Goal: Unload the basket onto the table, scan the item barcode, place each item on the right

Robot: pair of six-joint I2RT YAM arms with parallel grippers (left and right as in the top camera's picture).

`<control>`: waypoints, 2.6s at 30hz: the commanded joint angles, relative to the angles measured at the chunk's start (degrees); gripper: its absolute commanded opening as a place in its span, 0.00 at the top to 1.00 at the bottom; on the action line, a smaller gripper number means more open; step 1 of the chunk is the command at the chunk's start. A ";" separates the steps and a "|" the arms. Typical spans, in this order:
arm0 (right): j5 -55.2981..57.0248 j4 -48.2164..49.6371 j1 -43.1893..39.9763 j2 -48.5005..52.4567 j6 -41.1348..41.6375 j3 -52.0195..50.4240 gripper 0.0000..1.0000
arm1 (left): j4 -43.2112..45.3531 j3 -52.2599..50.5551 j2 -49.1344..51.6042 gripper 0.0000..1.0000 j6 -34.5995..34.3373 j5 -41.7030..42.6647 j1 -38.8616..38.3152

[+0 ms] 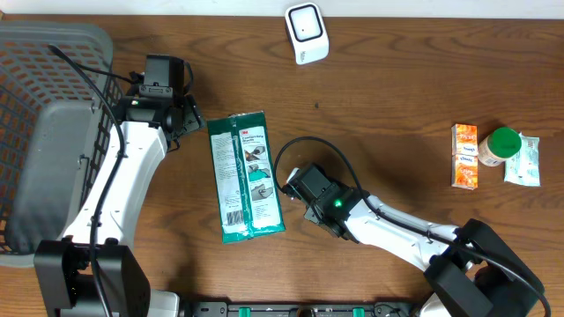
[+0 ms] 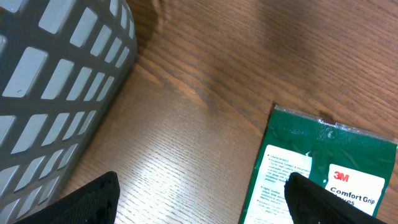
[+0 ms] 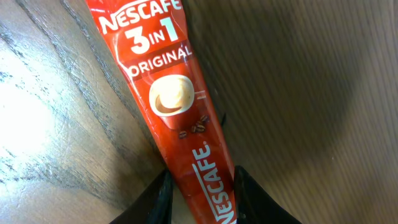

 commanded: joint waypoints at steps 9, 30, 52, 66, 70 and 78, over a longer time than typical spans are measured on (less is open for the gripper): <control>-6.34 -2.84 0.00 2.54 -1.09 -3.10 0.72 | -0.17 0.26 -0.02 0.15 0.57 -0.98 -0.02; -31.82 -13.05 -9.75 -2.40 1.55 3.37 0.99 | -0.17 0.26 -0.02 0.15 0.57 -0.98 -0.02; -90.58 -12.90 -36.44 -1.42 8.28 4.00 0.99 | -0.17 0.26 -0.02 0.15 0.57 -0.98 -0.02; -105.18 -8.79 -39.08 -1.42 8.35 4.00 0.99 | 5.73 0.28 -0.15 0.02 -3.15 8.33 -0.02; -105.20 -7.87 -40.44 -1.42 8.68 4.04 0.99 | 6.56 0.28 -0.26 0.02 -6.62 13.88 -0.02; -105.20 2.47 -42.12 -1.42 20.04 4.07 0.99 | 16.33 0.28 -0.26 0.02 -5.84 61.64 -0.02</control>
